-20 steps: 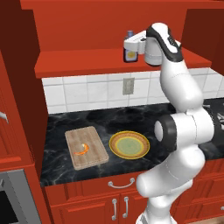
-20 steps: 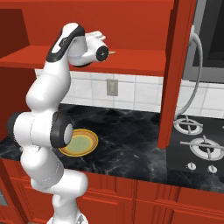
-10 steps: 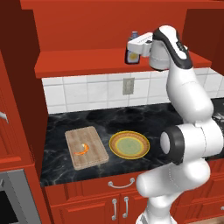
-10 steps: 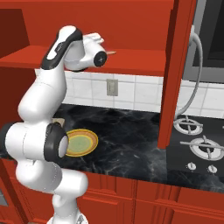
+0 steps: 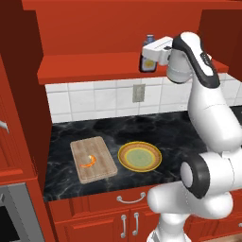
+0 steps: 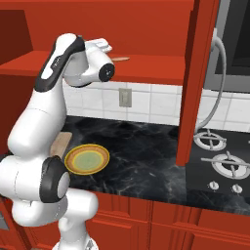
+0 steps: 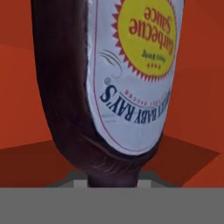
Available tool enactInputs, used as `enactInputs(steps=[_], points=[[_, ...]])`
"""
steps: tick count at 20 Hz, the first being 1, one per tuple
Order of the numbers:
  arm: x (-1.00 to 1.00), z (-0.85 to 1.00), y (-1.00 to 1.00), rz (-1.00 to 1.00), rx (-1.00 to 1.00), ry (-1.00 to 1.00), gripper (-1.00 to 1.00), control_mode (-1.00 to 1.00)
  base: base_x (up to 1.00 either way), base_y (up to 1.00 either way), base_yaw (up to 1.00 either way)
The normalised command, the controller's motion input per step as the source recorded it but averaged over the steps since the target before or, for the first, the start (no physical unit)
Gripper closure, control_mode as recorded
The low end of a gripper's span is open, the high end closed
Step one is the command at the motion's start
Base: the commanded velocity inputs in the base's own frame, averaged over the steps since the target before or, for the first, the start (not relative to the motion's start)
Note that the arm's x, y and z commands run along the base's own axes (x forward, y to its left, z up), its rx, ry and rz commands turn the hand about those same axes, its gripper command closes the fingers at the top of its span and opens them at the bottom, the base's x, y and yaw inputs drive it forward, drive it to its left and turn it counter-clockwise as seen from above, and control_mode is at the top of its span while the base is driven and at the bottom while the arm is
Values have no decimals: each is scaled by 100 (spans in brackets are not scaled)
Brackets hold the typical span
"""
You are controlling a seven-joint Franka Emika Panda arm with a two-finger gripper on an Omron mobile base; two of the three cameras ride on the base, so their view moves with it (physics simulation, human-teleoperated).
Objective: Pick the shrimp from the plate and place it on the cutting board. Then pick the condiment bottle from the cabinet and place it next to the cutting board.
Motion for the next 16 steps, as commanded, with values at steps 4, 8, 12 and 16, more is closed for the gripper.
enactInputs(steps=[4,8,12,16], points=[[-62,14,0,0,0,0,100,-100,0,0,0],[-65,7,0,0,0,0,100,-100,0,0,0],[-64,0,0,0,0,0,100,-100,0,0,0],[-65,0,0,0,0,0,100,-100,0,0,0]])
